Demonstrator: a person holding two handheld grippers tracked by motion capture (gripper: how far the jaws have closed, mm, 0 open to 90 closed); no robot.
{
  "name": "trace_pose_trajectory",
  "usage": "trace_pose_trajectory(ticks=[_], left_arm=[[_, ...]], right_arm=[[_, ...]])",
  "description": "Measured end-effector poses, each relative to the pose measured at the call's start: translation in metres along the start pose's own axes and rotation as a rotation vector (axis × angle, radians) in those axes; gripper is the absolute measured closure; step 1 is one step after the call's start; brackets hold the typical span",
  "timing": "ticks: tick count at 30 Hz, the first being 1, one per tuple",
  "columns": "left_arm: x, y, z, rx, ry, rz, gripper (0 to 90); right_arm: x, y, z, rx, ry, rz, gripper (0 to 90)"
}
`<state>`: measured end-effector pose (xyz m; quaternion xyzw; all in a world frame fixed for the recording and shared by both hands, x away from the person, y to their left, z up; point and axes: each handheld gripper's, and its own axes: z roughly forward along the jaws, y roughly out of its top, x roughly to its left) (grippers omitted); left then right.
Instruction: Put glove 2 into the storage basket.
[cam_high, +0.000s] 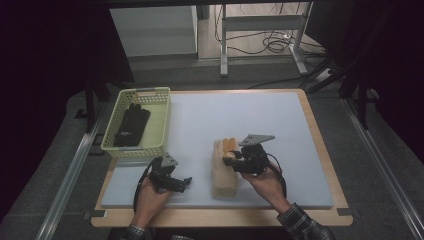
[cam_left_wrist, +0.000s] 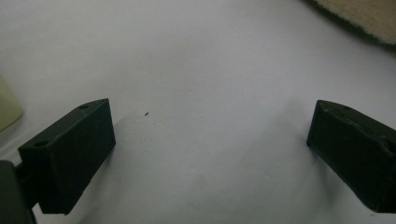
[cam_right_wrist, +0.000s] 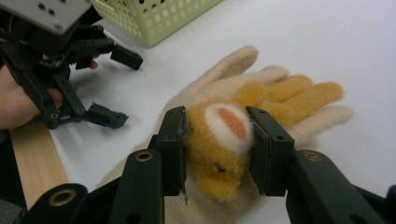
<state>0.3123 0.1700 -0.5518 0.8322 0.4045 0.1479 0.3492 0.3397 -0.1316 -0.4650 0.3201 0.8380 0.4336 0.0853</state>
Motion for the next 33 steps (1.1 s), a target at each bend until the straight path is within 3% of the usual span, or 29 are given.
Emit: trace_pose_trajectory(ticks=[2, 3, 7, 11, 16, 20, 25, 28, 29, 30, 33], left_arm=[[0.000, 0.000, 0.000, 0.001, 0.000, 0.001, 1.2], [0.000, 0.000, 0.000, 0.002, -0.001, -0.001, 1.2], [0.000, 0.000, 0.000, 0.000, -0.001, -0.002, 1.2], [0.000, 0.000, 0.000, 0.004, -0.001, 0.003, 1.2], [0.000, 0.000, 0.000, 0.002, 0.000, 0.000, 1.2], [0.000, 0.000, 0.000, 0.001, -0.001, 0.000, 1.2], [0.000, 0.000, 0.000, 0.001, 0.000, -0.001, 1.2], [0.000, 0.000, 0.000, 0.004, -0.001, 0.003, 1.2], [0.000, 0.000, 0.000, 0.004, -0.001, 0.003, 1.2], [0.000, 0.000, 0.000, 0.005, -0.001, 0.003, 1.2], [0.000, 0.000, 0.000, 0.005, 0.000, 0.003, 1.2]], right_arm=[[0.003, -0.006, 0.005, 0.007, 0.008, 0.000, 59.4], [0.006, -0.013, 0.011, 0.018, -0.019, -0.008, 59.3], [0.007, -0.023, 0.021, 0.038, -0.044, -0.024, 57.4], [0.005, -0.033, 0.028, 0.054, -0.068, -0.058, 49.4], [-0.001, -0.027, 0.019, 0.037, -0.061, -0.057, 41.4], [-0.010, -0.023, 0.005, 0.012, -0.056, -0.064, 41.2], [-0.018, -0.030, -0.003, 0.022, -0.063, -0.070, 41.9], [-0.022, -0.041, -0.005, 0.032, -0.057, -0.087, 49.3], [-0.024, -0.048, -0.006, 0.045, -0.039, -0.083, 56.7], [-0.024, -0.048, -0.006, 0.045, -0.039, -0.083, 56.7], [-0.024, -0.060, -0.007, 0.064, -0.018, -0.098, 69.9]])
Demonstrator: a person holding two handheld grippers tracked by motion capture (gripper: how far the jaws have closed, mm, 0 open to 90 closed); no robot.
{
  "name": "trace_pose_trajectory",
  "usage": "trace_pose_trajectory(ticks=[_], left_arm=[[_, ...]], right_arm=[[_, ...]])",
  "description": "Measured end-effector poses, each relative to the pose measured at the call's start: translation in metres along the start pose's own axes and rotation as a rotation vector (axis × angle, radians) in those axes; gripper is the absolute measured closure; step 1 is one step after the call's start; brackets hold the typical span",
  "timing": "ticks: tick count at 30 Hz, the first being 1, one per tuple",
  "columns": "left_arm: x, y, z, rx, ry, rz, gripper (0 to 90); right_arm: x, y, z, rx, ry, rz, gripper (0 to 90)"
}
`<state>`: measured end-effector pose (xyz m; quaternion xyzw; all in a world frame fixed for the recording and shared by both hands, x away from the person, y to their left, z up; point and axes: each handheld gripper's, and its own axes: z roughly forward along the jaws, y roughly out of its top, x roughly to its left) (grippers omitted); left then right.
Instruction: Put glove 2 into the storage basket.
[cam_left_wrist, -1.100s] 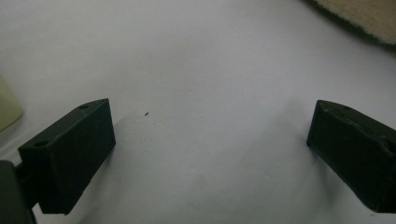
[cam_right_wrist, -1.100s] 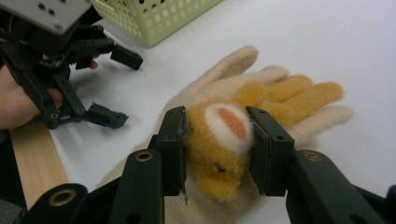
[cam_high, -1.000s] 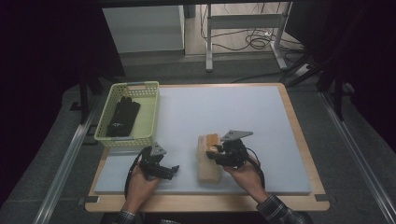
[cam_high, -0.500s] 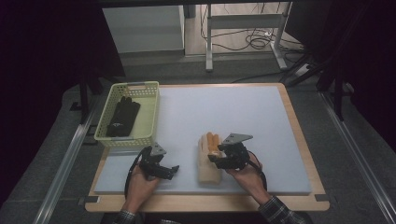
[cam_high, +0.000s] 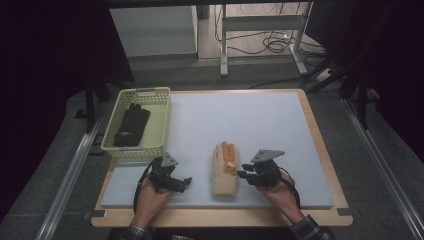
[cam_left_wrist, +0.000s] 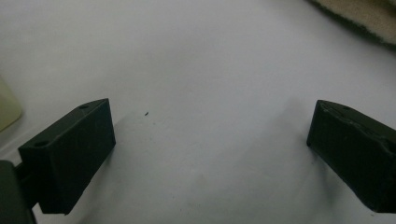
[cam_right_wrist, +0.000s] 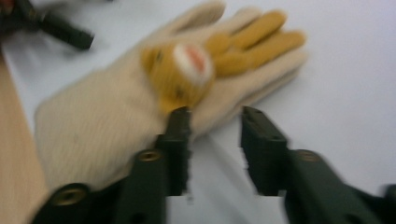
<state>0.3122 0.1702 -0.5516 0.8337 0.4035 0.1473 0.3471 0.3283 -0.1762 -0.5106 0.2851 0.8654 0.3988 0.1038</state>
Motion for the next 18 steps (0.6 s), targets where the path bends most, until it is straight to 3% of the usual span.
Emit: trace_pose_trajectory(ticks=[5, 12, 18], left_arm=[[0.000, 0.000, 0.000, 0.000, 0.000, 0.000, 1.2], [0.000, 0.000, 0.000, 0.001, 0.001, 0.000, 1.2], [0.000, 0.000, 0.000, 0.001, 0.001, 0.001, 1.2]], right_arm=[[0.005, -0.016, 0.001, 0.018, 0.053, -0.030, 88.4], [0.016, -0.022, 0.011, 0.032, 0.118, -0.030, 88.6], [0.021, -0.017, 0.018, 0.026, 0.129, -0.034, 88.6]])
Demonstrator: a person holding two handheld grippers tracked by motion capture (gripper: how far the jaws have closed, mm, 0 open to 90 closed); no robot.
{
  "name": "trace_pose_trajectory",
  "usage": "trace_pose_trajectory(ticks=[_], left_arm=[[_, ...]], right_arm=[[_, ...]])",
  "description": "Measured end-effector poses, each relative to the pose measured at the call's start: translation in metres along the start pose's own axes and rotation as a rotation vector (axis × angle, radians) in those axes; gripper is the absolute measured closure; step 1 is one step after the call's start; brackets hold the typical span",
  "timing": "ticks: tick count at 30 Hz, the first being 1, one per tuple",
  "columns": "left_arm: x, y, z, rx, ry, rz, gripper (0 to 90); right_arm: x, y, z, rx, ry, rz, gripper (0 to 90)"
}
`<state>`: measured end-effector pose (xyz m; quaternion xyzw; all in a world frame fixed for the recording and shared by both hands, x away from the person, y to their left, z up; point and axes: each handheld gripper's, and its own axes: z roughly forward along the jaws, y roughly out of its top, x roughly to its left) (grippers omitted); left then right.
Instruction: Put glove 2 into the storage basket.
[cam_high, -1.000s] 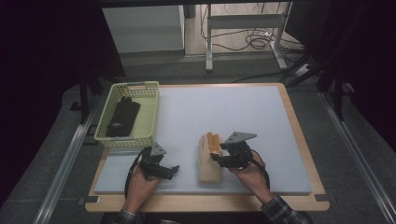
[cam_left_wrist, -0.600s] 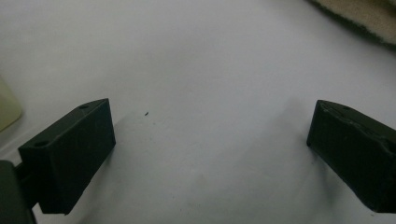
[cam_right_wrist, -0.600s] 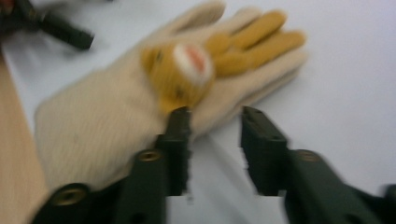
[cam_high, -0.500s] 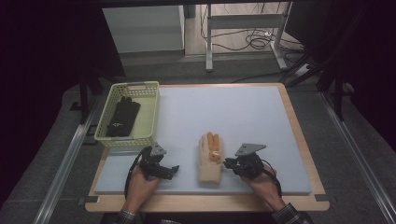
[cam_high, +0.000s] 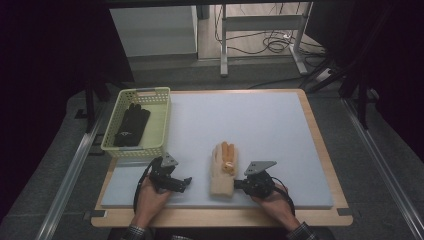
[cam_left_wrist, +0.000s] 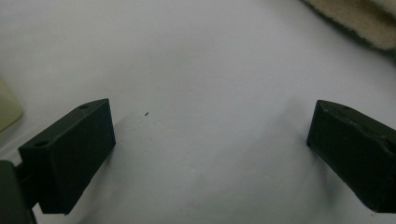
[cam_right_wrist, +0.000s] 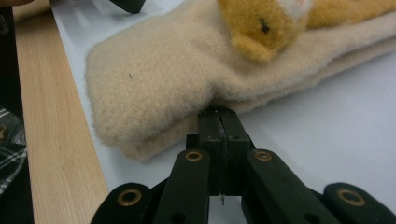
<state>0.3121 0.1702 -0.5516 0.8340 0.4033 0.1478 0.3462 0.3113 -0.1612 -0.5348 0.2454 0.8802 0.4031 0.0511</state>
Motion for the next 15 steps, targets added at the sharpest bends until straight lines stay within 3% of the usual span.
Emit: trace_pose_trajectory(ticks=[15], left_arm=[[0.000, 0.000, 0.000, -0.001, -0.001, -0.001, 1.2]], right_arm=[[0.009, 0.020, 0.026, -0.004, 0.009, -0.041, 88.4]])
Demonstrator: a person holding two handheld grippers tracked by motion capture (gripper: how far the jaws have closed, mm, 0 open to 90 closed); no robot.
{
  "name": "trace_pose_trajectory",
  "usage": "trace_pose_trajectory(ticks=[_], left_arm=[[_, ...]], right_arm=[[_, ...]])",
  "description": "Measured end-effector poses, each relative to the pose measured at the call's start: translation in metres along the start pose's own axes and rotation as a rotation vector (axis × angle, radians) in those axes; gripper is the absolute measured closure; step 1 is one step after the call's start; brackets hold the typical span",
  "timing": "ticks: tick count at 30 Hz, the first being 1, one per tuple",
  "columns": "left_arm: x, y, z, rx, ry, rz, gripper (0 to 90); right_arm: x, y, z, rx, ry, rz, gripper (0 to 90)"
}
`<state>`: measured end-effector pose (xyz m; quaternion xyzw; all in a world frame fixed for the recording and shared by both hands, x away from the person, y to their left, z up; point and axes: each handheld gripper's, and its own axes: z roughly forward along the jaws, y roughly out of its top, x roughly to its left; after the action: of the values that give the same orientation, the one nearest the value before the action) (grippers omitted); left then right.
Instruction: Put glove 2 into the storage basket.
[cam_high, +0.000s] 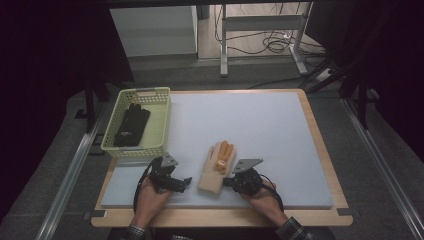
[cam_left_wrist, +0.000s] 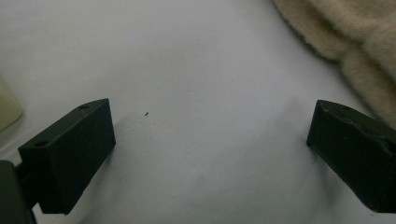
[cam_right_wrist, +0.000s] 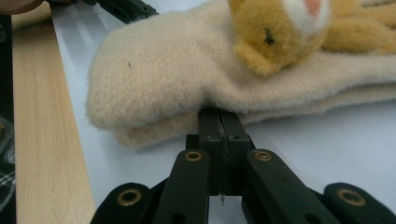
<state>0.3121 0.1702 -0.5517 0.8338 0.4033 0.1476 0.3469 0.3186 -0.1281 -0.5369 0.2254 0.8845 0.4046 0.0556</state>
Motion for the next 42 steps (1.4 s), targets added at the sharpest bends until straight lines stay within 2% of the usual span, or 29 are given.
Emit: trace_pose_trajectory(ticks=[10, 14, 16, 21, 26, 31, 36, 42], left_arm=[[0.001, -0.004, -0.005, 0.011, 0.005, -0.011, 1.7], [0.009, -0.012, -0.014, 0.023, 0.014, -0.013, 1.3], [0.013, -0.017, -0.017, 0.010, 0.006, -0.028, 1.2], [0.015, -0.019, -0.018, 0.005, -0.002, -0.020, 2.0], [0.015, -0.019, -0.018, 0.006, -0.005, -0.014, 1.8], [0.015, -0.019, -0.018, 0.008, -0.005, -0.014, 1.8], [0.015, -0.019, -0.018, 0.010, -0.006, -0.013, 1.8], [0.016, -0.019, -0.018, 0.011, -0.012, -0.009, 1.2]], right_arm=[[0.001, 0.007, 0.009, 0.001, 0.007, -0.001, 88.4], [0.001, 0.010, 0.012, 0.001, 0.008, 0.001, 88.4], [0.002, 0.012, 0.015, 0.002, 0.007, 0.001, 88.4], [0.001, 0.021, 0.025, 0.003, 0.008, 0.003, 88.4], [0.003, 0.025, 0.030, 0.005, -0.002, -0.019, 88.0], [0.000, 0.022, 0.018, -0.001, -0.014, -0.027, 83.2], [-0.016, 0.014, -0.006, -0.018, -0.084, -0.004, 72.6], [-0.044, 0.001, -0.031, -0.029, -0.170, 0.057, 47.8]])
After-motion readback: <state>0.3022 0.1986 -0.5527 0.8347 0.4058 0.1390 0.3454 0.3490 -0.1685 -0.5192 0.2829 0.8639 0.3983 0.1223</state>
